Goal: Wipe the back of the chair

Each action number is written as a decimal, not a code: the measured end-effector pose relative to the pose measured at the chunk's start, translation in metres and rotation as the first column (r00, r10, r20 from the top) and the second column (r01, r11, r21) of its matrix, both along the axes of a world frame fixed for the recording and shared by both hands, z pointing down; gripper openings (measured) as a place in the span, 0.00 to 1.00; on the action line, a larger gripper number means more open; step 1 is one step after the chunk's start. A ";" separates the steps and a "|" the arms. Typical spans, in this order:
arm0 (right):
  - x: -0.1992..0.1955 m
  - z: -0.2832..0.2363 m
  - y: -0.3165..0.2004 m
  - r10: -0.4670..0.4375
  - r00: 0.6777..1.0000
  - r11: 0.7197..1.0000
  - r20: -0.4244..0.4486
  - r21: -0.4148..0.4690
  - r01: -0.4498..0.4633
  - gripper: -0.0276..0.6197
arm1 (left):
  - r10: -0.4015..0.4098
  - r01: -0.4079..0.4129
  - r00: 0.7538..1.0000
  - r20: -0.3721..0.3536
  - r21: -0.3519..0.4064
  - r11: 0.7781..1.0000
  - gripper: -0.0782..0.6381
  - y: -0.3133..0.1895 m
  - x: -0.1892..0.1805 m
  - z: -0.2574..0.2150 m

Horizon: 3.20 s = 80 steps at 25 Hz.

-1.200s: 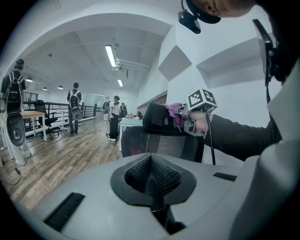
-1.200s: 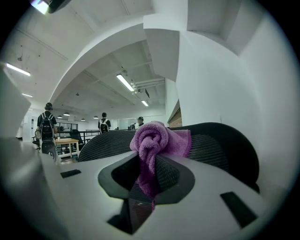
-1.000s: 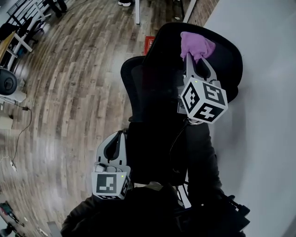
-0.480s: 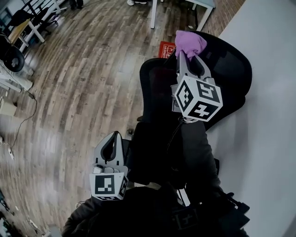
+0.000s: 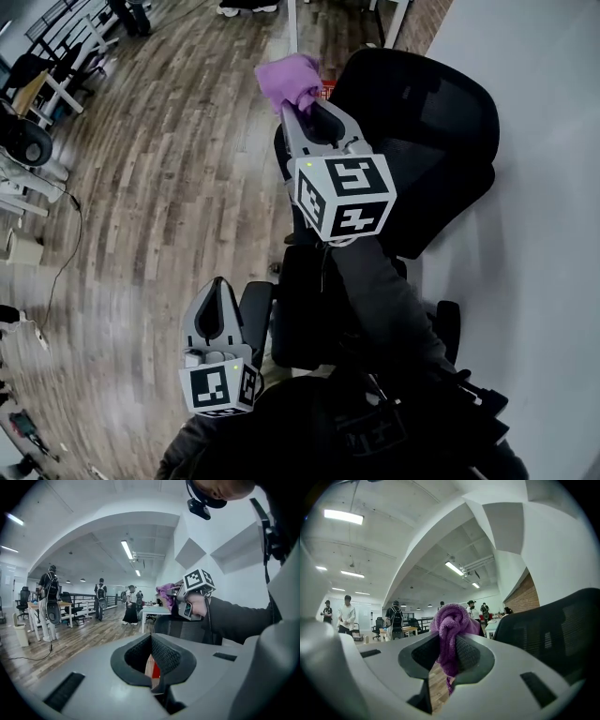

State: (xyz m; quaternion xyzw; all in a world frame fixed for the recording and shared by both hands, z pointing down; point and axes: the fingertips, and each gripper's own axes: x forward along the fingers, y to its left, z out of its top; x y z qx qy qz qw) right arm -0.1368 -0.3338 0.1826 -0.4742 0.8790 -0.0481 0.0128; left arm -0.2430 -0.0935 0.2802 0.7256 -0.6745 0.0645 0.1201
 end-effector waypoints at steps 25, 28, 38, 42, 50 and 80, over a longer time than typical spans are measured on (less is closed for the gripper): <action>0.110 0.080 -0.016 0.125 0.992 0.986 -0.013 -0.106 -0.126 0.17 | 0.159 -0.156 0.986 0.040 -0.065 0.986 0.11 -0.036 0.086 0.030; 0.135 0.089 -0.018 0.164 0.986 0.979 -0.021 -0.121 -0.165 0.17 | 0.187 -0.184 0.982 0.040 -0.068 0.981 0.12 -0.039 0.100 0.034; 0.210 0.096 -0.019 0.275 0.960 0.952 -0.048 -0.126 -0.279 0.17 | 0.266 -0.262 0.963 0.042 -0.083 0.962 0.12 -0.050 0.146 0.036; 0.243 0.100 -0.018 0.324 0.945 0.936 -0.048 -0.127 -0.328 0.17 | 0.303 -0.298 0.952 0.044 -0.092 0.950 0.11 -0.053 0.165 0.039; 0.313 0.099 -0.001 0.416 0.908 0.901 -0.051 -0.113 -0.419 0.17 | 0.386 -0.380 0.922 0.045 -0.103 0.919 0.11 -0.053 0.211 0.040; 0.496 0.156 0.066 0.701 0.707 0.690 -0.091 -0.162 -0.705 0.17 | 0.574 -0.567 0.819 0.005 -0.155 0.809 0.11 -0.047 0.320 0.082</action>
